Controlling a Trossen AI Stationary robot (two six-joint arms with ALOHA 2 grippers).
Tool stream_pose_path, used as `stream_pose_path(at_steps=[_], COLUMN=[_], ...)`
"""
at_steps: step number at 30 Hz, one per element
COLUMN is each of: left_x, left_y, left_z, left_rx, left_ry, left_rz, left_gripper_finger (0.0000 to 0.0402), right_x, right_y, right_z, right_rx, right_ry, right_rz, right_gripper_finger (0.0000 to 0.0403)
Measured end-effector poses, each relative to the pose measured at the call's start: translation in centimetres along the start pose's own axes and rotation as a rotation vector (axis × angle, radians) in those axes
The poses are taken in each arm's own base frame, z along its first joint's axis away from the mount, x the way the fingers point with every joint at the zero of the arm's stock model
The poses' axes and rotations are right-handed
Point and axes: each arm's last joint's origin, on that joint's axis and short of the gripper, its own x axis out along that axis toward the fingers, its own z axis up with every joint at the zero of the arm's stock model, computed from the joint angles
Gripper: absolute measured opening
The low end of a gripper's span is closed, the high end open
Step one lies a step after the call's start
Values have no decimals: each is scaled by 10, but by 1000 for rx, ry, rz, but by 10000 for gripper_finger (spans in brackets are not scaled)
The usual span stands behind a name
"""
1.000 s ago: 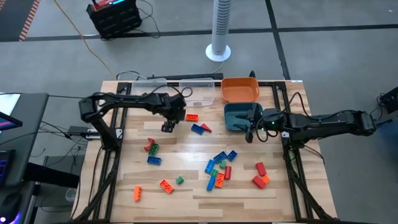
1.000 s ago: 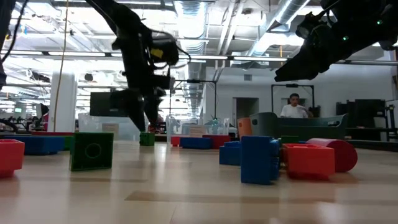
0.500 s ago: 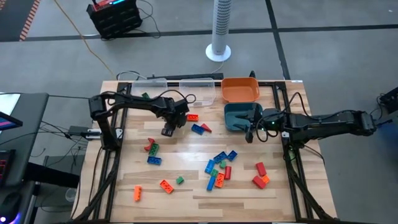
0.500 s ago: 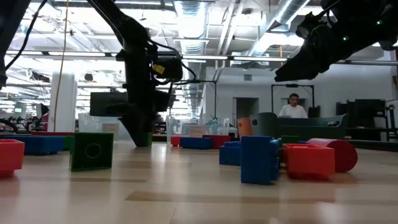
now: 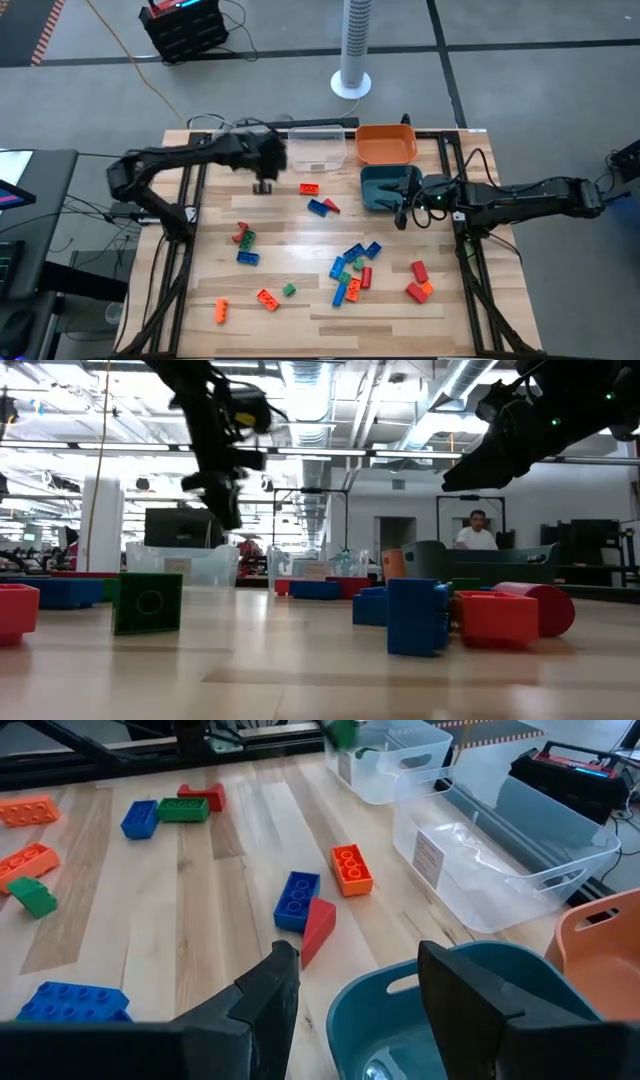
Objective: Sort blocks
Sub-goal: Put the green game piece into the left transparent bin
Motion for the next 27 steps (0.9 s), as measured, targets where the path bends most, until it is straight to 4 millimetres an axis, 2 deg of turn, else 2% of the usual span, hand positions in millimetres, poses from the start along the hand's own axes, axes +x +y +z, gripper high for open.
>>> stream_pose_path(at_steps=[3, 6, 8, 15, 19, 21, 27], left_x=[-1, 11, 23, 65, 78, 79, 65], left_y=[28, 53, 63, 72, 73, 74, 77], left_z=[-28, -59, -76, -99, -105, -107, -104], left_rx=[-135, -266, -316, -347, -362, -372, -381], left_ry=[73, 158, 211, 377, 454, 466, 435], left_rz=[34, 55, 38, -8, 9, 20, 58], left_gripper_finger=[82, 82, 82, 82, 82, 106, 222], right_x=[0, 0, 0, -1, -1, -1, -1], right_y=[1, 2, 3, 7, 7, 7, 7], right_z=[0, 0, 0, 0, 0, 0, 0], right_rx=[1, 0, 2, -1, 3, 4, 4], right_ry=[-2, -2, -3, -5, -5, -5, -8], right_rz=[6, 11, 15, 38, 38, 38, 38], right_gripper_finger=[210, 210, 210, 210, 210, 210, 210])
